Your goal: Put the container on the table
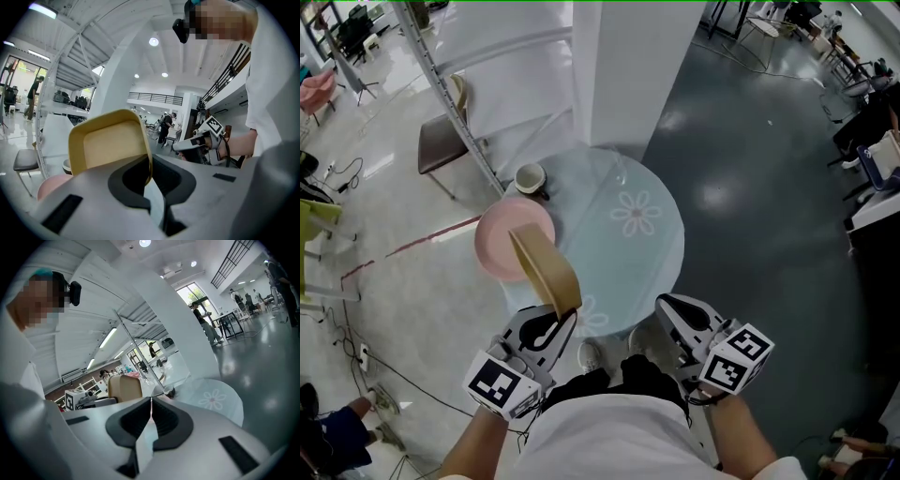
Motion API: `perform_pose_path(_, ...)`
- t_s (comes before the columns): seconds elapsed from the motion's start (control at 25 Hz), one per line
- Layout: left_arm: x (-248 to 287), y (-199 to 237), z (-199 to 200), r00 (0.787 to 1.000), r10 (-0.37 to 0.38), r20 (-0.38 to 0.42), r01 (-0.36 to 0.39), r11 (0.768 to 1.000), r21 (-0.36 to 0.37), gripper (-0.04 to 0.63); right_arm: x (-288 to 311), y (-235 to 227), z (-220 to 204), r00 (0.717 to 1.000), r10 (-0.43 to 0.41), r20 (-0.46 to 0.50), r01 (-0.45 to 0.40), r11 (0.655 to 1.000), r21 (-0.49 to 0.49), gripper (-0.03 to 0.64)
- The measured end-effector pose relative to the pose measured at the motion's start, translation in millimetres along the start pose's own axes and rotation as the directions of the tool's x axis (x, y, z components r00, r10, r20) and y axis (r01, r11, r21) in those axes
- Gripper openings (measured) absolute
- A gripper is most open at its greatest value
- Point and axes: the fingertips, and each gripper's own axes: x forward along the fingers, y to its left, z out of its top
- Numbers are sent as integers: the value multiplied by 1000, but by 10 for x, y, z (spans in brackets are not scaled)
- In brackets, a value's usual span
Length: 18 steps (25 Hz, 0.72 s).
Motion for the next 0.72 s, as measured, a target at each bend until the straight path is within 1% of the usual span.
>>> perform_pose_path(0.28,139,27,-16,999,21,-33,-21,1000,0,28,78,-173,76,1000,26,-3,-26,1000,18,25)
perform_pose_path(0.72,740,-40,33,996,48,-79,-47,999,11,28,31,-703,334,998,67,-17,-66,997,30,25)
